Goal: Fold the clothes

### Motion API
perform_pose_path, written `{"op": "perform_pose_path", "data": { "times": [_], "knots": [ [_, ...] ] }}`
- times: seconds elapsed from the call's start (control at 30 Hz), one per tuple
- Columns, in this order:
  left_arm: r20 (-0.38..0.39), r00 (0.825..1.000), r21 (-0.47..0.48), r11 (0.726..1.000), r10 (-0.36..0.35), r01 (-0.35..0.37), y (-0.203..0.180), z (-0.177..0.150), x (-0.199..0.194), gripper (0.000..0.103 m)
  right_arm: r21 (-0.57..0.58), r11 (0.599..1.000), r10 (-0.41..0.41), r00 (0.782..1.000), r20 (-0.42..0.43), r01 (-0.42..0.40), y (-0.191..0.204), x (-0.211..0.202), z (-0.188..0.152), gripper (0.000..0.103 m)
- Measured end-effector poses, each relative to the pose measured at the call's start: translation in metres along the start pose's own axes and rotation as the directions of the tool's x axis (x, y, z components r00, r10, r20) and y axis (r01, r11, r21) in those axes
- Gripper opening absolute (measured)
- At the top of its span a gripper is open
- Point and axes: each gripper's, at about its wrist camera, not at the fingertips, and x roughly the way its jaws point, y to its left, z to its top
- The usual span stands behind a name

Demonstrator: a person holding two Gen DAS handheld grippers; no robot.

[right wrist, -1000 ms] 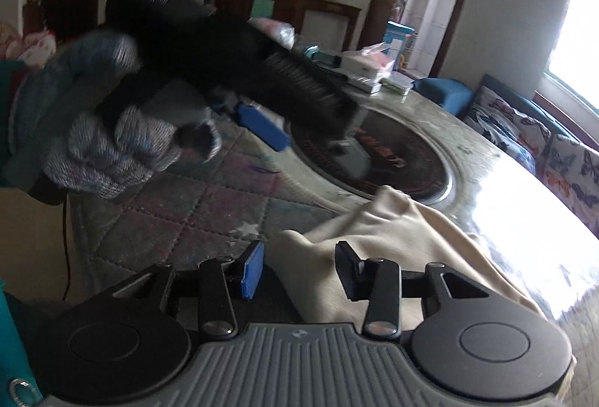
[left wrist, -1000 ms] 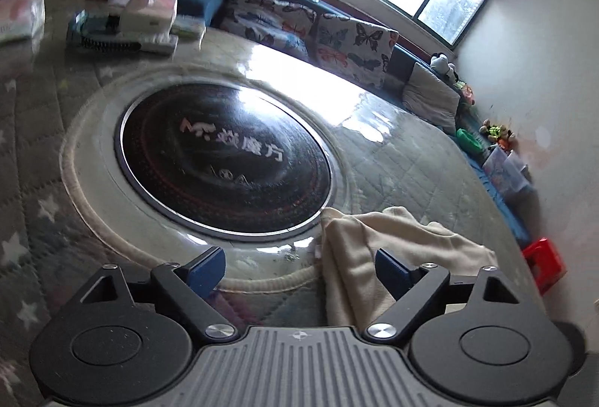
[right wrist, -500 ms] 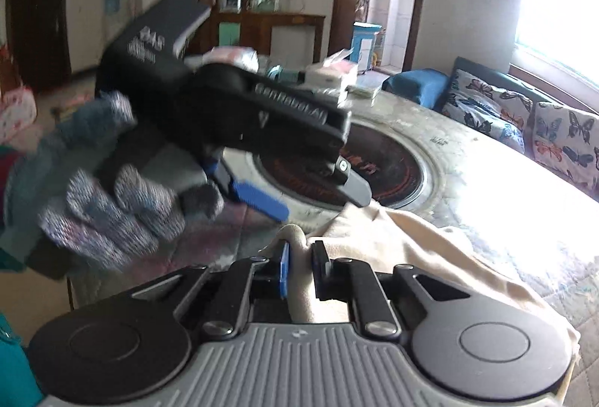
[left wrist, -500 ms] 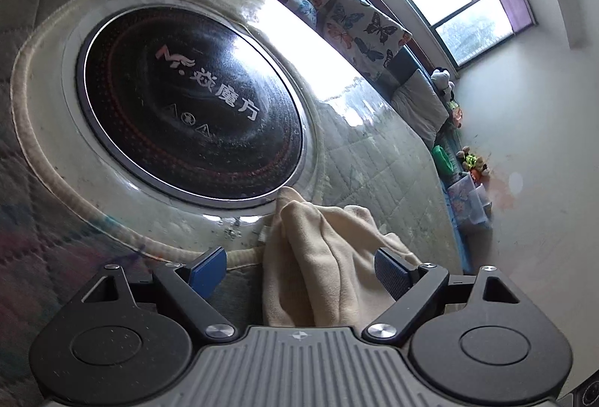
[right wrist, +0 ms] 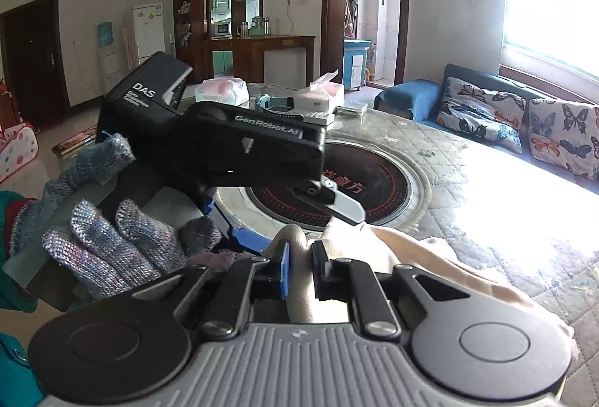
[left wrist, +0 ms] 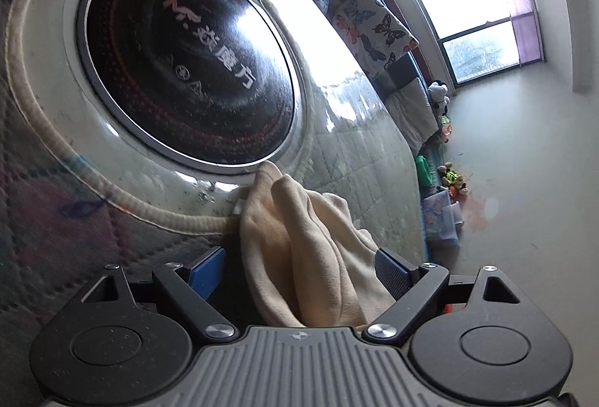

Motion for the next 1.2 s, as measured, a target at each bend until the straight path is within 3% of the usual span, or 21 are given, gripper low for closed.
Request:
{"op": "perform_pose_path", "data": {
  "times": [0.1, 0.2, 0.27, 0.3, 0.43, 0.63, 0.77, 0.97, 1.07, 1.1, 1.2],
  "knots": [
    [-0.007, 0.999, -0.037, 0.999, -0.034, 0.034, 0.003, 0.002, 0.005, 0.085, 0.001, 1.000, 0.002, 1.000, 0.003, -0.002, 0.000, -0.002, 0.000, 0.011],
    [-0.017, 0.998, -0.081, 0.995, -0.060, 0.059, 0.011, 0.003, 0.009, 0.070, 0.000, 1.000, 0.011, 1.000, 0.002, -0.011, 0.001, -0.003, -0.001, 0.011],
    [-0.017, 0.997, -0.110, 0.991, -0.074, 0.072, 0.018, 0.003, 0.010, 0.053, -0.003, 1.000, 0.017, 1.000, -0.003, -0.017, 0.001, -0.002, -0.002, 0.011],
    [-0.019, 0.997, -0.115, 0.991, -0.077, 0.074, 0.021, 0.003, 0.011, 0.050, -0.004, 1.000, 0.020, 1.000, -0.007, -0.020, 0.002, -0.001, -0.003, 0.011],
    [-0.013, 0.998, -0.077, 0.995, -0.065, 0.064, 0.022, 0.000, 0.011, 0.025, -0.005, 0.999, 0.031, 0.999, -0.030, -0.031, 0.005, 0.004, -0.008, 0.012],
    [0.006, 0.999, -0.018, 0.999, -0.033, 0.034, 0.019, -0.004, 0.009, 0.019, 0.029, 1.000, 0.000, 1.000, -0.019, 0.001, 0.004, -0.012, -0.021, 0.015],
    [0.024, 1.000, 0.037, 0.999, -0.005, 0.004, 0.010, -0.008, 0.007, 0.019, 0.087, 0.991, -0.100, 0.995, -0.012, 0.101, -0.017, -0.031, -0.030, 0.019],
    [0.044, 0.999, 0.123, 0.992, 0.032, -0.038, -0.004, -0.015, 0.006, 0.019, 0.272, 0.898, -0.339, 0.938, -0.075, 0.346, -0.087, -0.052, -0.058, 0.022],
    [0.052, 0.997, 0.159, 0.985, 0.053, -0.060, -0.010, -0.016, 0.007, 0.019, 0.359, 0.845, -0.385, 0.917, -0.108, 0.397, -0.122, -0.052, -0.071, 0.026],
    [0.055, 0.997, 0.171, 0.983, 0.060, -0.068, -0.013, -0.016, 0.008, 0.019, 0.394, 0.827, -0.387, 0.915, -0.118, 0.401, -0.133, -0.052, -0.076, 0.031],
    [0.060, 0.995, 0.205, 0.975, 0.076, -0.087, -0.018, -0.018, 0.009, 0.019, 0.464, 0.790, -0.388, 0.913, -0.129, 0.401, -0.157, -0.048, -0.089, 0.034]
  ]
}}
